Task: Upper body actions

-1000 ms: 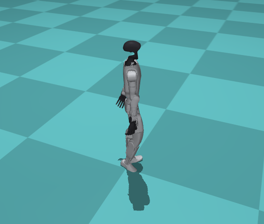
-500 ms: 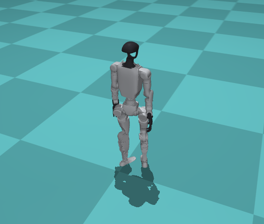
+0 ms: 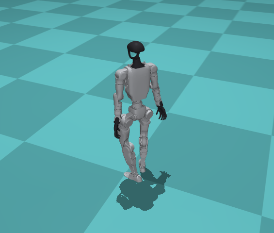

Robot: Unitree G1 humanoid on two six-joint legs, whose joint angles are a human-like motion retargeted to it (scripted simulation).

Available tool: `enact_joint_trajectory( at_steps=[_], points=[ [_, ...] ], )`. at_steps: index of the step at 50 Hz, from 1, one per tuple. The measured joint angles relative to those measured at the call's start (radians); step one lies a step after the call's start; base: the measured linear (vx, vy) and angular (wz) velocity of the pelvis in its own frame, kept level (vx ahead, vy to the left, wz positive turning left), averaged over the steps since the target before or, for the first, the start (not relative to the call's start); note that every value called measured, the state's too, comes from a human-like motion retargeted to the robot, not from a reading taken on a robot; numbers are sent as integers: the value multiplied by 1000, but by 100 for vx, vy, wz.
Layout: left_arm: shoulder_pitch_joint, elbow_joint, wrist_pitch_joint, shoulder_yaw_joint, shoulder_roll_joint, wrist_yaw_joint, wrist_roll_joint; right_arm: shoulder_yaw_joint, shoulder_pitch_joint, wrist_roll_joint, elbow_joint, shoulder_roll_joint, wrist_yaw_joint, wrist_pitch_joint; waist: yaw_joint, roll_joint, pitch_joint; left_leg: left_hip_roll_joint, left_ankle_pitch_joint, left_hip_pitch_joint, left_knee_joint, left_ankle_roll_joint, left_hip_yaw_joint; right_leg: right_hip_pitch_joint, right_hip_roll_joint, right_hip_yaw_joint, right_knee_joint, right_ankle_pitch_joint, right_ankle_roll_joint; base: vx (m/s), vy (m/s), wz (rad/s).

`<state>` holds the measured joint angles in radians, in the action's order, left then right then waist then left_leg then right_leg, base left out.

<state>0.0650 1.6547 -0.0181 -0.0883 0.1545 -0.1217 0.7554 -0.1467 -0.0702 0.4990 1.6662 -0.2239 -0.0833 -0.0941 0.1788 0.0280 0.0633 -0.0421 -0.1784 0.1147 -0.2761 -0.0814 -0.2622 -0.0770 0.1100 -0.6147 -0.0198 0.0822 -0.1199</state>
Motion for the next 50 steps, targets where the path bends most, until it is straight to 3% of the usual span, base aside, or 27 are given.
enact_joint_trajectory(
  at_steps=[2, 3, 5, 9, 13, 15, 17, 21, 27, 30, 32, 33, 36, 40, 43, 45, 50],
  points=[
    [10, 27, -37, -2, -5, -46, -15, -14, 17, -5, -3, 9, -1, 9, 9, -32, 4, 46, 23, -53, 88, 73, -56, 31, -32, -94, 4, 22, 7, 7, 20, 213],
    [17, 40, -50, -5, -12, -76, -33, -20, 26, -4, -3, 11, 0, 16, 16, -39, 8, 50, 22, -74, 122, 62, -70, 50, -36, -141, 8, 31, 15, 13, 22, 212],
    [34, 45, -72, -23, -35, -140, -84, -25, 38, 4, -3, 15, 6, 24, 25, -39, 14, -37, 16, -80, 154, 12, 93, 87, -26, -220, 11, 42, 34, 14, 30, 192],
    [32, 45, -87, -65, -78, -210, -185, -21, 39, 6, -1, 33, -9, 31, -24, -60, -4, -33, 71, -75, 185, -8, 132, 128, -2, -302, -49, 39, 68, 4, 34, 108],
    [31, 8, -46, -81, -90, -226, -207, 20, 20, 14, 15, 48, -7, 64, -62, -86, -8, -26, 66, -84, 190, -13, 199, 103, 34, -271, -217, 30, 7, 10, 28, 107],
    [26, -10, -44, -80, -85, -177, -179, 30, 6, 39, 14, 61, -2, 44, -56, -102, -7, -15, 66, -85, 188, -12, 231, 71, 46, -207, -313, 35, -49, 8, 20, 126],
    [9, -15, -53, -74, -70, -104, -129, 36, -5, 72, 9, 76, -8, 42, -60, -97, -9, -36, 80, -91, 193, -13, 277, -12, 30, 26, -420, 50, -35, 5, 12, 125],
    [-15, -20, -42, -52, -43, -43, -81, 71, -13, 88, -3, 98, -18, 67, -18, -96, -2, -51, 111, -90, 194, 3, 371, -100, -102, 418, -464, 56, 29, 9, 7, 171],
    [-60, -48, -26, -13, -28, 23, -55, 98, -13, 132, -33, 112, -36, 72, 53, -99, -7, -81, 147, -79, 179, 33, 567, -111, -187, 666, -399, 94, 42, 7, -3, 180],
    [-74, -73, -24, -1, -37, 43, -28, 108, -11, 142, -20, 109, -35, 70, 34, -73, -11, -117, 162, -88, 178, 46, 623, -95, -196, 759, -309, 41, 86, 3, -7, 108],
    [-74, -95, -13, 3, -48, 42, -25, 110, -11, 151, 0, 108, -30, 66, 5, -51, -8, -141, 171, -93, 182, 55, 650, -82, -171, 742, -236, -49, 76, 2, -7, 68],
    [-74, -104, -6, 3, -52, 41, -28, 110, -14, 153, 10, 109, -29, 62, -19, -54, -8, -132, 174, -91, 185, 60, 651, -80, -184, 715, -249, -17, 50, 0, -11, 40],
    [-61, -126, 13, 7, -67, 30, -40, 108, -17, 158, 30, 111, -27, 47, -34, -40, -5, -152, 184, -80, 179, 73, 699, -62, -115, 520, -197, -14, 25, -2, -17, 79],
    [-33, -129, 22, 4, -81, -31, -43, 104, -8, 165, 34, 118, -22, 47, -66, -24, -2, -164, 191, -53, 163, 91, 743, -37, -156, 615, -140, -17, 14, -6, -17, 71],
    [-31, -93, 25, 2, -86, -135, -72, 103, -10, 164, 33, 116, -16, 51, -46, -14, -4, -191, 199, -12, 129, 109, 799, -28, -100, 456, -95, -24, 19, -13, -12, 126],
    [-28, -71, 25, 4, -86, -187, -94, 104, -5, 165, 31, 113, -17, 52, -40, -9, -8, -199, 198, 3, 121, 120, 818, -26, -105, 465, -78, -25, 11, -15, -17, 122],
    [-27, -13, 6, -7, -82, -267, -115, 96, -3, 162, 34, 104, -1, 36, -38, 4, -22, -153, 118, 59, 96, 120, 589, -29, -86, 370, -51, -29, -2, -15, -11, 110]
  ],
)
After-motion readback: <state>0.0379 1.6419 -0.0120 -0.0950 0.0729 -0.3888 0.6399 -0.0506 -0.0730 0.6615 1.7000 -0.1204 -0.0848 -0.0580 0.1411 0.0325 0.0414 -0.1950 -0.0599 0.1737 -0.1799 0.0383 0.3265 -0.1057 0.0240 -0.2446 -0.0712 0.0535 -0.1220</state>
